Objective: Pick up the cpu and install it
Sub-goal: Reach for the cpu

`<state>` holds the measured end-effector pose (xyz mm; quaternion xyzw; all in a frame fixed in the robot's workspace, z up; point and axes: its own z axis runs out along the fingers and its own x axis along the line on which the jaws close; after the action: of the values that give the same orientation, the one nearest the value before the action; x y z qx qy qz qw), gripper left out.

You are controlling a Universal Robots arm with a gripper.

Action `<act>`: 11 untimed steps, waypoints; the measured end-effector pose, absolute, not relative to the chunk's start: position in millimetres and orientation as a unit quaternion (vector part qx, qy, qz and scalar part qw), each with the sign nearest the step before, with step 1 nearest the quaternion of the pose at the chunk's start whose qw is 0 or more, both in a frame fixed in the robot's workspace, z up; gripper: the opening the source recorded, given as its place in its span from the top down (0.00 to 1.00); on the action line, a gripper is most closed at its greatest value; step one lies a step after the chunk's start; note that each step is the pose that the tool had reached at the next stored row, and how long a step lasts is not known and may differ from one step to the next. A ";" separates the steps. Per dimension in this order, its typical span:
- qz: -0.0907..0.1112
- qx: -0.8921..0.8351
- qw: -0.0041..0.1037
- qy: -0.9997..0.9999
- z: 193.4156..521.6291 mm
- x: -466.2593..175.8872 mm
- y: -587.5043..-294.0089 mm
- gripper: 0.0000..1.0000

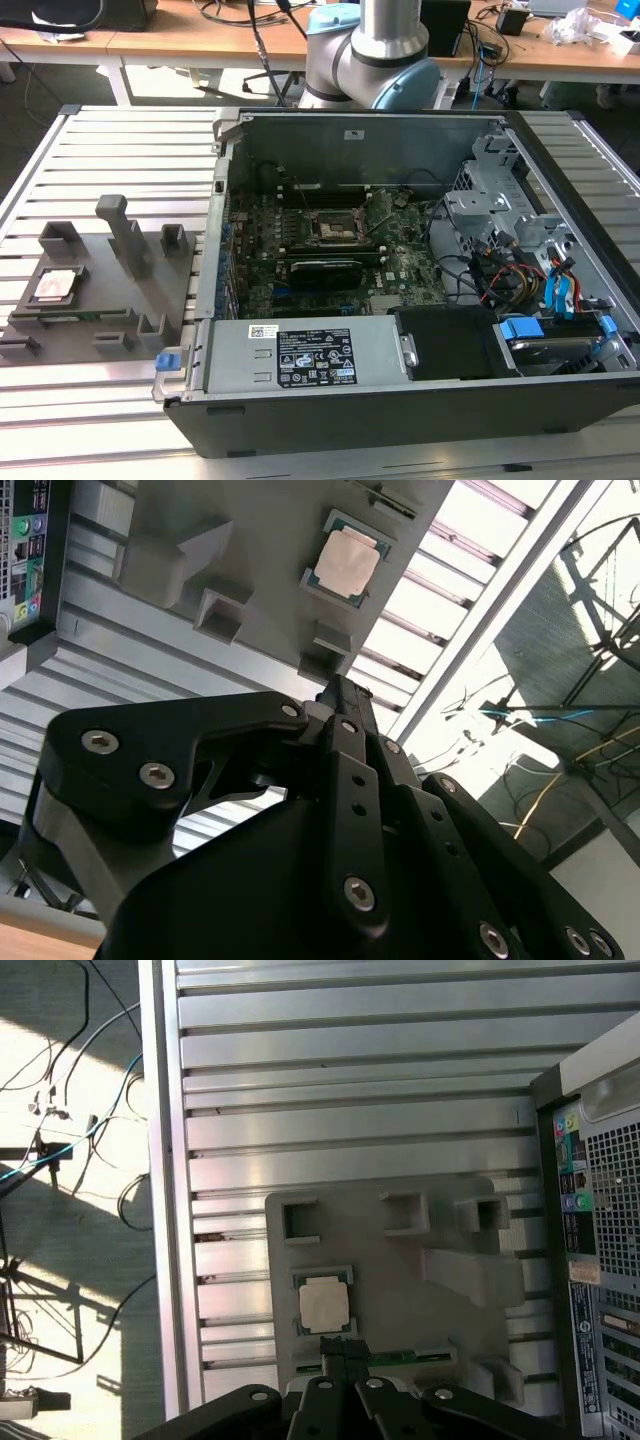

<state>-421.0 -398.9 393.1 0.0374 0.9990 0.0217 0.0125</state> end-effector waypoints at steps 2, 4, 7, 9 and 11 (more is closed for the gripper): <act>0.022 0.037 0.013 0.999 393.1 -421.2 -398.9 0.89; 0.022 0.037 0.012 0.999 393.2 -421.3 -398.9 0.89; 0.022 0.037 0.013 0.999 393.1 -421.4 -398.9 0.89; 0.022 0.037 0.012 0.999 393.1 -421.4 -398.9 0.89; 0.022 0.037 0.012 0.999 393.2 -421.4 -398.9 0.89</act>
<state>-421.4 -398.9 393.2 0.0374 0.9990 0.0216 0.0125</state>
